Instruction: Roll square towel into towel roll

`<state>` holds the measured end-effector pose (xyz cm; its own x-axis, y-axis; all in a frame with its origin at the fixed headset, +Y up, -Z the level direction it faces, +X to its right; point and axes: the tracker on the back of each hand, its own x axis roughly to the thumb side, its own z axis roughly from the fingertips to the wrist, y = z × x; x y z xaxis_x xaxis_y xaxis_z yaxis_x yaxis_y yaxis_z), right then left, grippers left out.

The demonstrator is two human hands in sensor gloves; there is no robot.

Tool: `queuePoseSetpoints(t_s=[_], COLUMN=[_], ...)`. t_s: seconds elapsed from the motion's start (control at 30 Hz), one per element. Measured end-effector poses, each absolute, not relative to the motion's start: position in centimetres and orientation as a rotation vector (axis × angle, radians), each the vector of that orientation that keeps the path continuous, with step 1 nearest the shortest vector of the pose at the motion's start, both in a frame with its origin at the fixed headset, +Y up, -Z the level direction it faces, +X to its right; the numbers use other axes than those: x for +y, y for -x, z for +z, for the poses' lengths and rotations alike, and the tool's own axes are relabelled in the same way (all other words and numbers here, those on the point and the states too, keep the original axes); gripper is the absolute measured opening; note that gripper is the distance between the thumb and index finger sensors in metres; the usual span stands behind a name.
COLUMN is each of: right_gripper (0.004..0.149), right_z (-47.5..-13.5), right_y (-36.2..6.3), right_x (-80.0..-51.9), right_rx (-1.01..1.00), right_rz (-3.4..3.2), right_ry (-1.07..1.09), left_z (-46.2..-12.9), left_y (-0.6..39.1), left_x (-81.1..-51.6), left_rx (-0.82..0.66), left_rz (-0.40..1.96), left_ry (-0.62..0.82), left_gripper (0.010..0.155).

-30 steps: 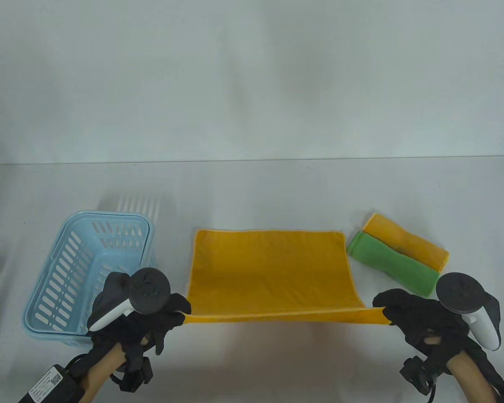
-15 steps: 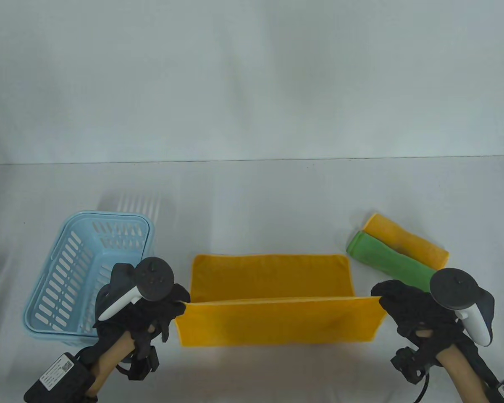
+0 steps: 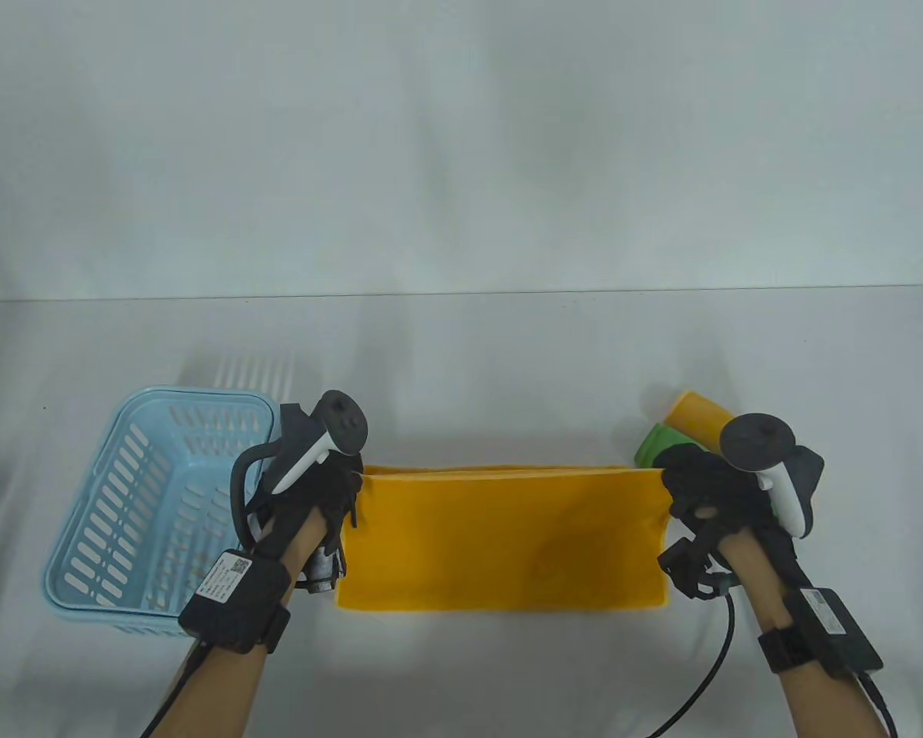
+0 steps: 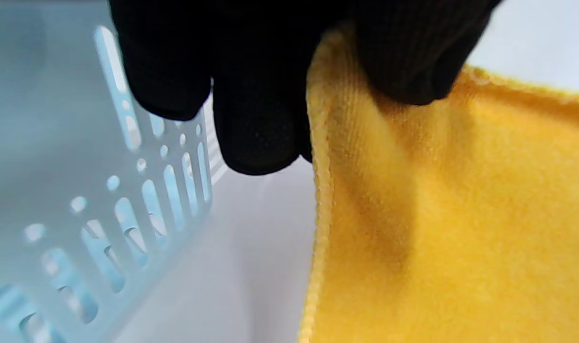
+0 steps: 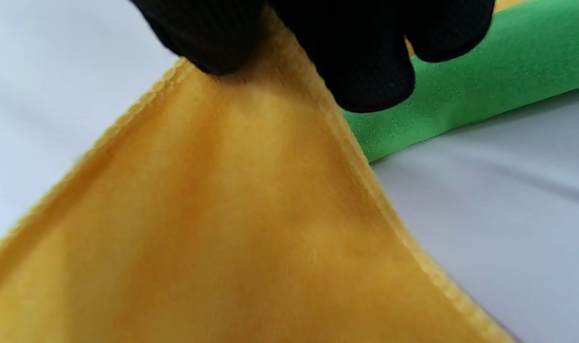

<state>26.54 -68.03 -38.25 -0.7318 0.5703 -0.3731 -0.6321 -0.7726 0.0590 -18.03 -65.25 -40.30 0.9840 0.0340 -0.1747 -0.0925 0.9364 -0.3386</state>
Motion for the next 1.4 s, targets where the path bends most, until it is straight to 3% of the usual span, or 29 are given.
queuePoseSetpoints(t_s=[0.43,0.7,1.07,1.4], right_gripper=[0.039,0.045,0.071,0.078], right_z=[-41.7,-42.0,-40.9,-38.2], right_y=[-22.6,-21.8,-22.2,-21.5], right_x=[-72.6,-73.8,-72.0,-68.7], right_rx=[0.142,0.075,-0.005,-0.051], right_rz=[2.819,2.909,2.909,2.908], right_ry=[0.707,0.743,0.760,0.586], left_z=[-44.3,-45.0,-44.5,-41.2], left_y=[15.5,15.8,15.5,15.3], left_x=[-72.1,-73.9,-72.7,-68.8], left_rx=[0.302,0.337,0.316,0.219], left_rz=[-0.141,-0.132,-0.091,-0.007], left_ry=[0.273,0.261,0.221,0.156], left_gripper=[0.042,0.049,0.074,0.077])
